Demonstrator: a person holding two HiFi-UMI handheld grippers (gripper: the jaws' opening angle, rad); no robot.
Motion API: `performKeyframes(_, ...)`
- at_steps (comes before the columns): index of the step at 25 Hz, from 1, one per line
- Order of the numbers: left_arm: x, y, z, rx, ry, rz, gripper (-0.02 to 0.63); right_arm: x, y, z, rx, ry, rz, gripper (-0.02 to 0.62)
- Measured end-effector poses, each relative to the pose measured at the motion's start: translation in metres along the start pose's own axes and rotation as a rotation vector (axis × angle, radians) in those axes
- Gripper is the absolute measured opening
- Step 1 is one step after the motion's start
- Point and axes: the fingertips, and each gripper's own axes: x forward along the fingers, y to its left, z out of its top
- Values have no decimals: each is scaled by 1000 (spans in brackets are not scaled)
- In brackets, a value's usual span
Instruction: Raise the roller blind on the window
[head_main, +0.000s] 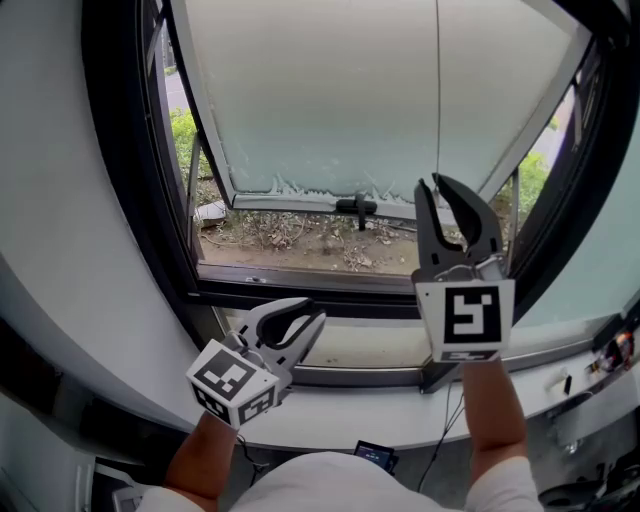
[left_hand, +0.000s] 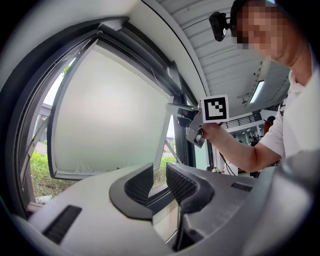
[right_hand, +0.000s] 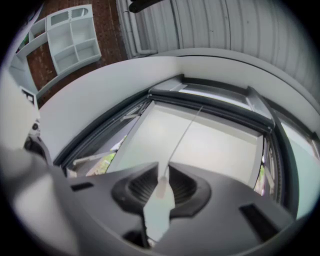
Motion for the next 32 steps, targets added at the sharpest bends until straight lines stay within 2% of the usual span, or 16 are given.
performKeyframes(3, -2, 1, 1, -1, -3, 2, 98, 0, -1, -1, -13, 12, -5, 60)
performKeyframes(6, -4, 2, 1, -4, -4, 6, 98, 1, 2, -2, -29, 21, 2, 101)
performKeyframes(11, -6, 3, 1, -4, -6, 5, 98, -1, 6, -3, -27, 26, 0, 129)
performKeyframes(32, -10, 0, -2, -18, 7, -9, 98, -10, 9, -13, -16, 45, -6, 129)
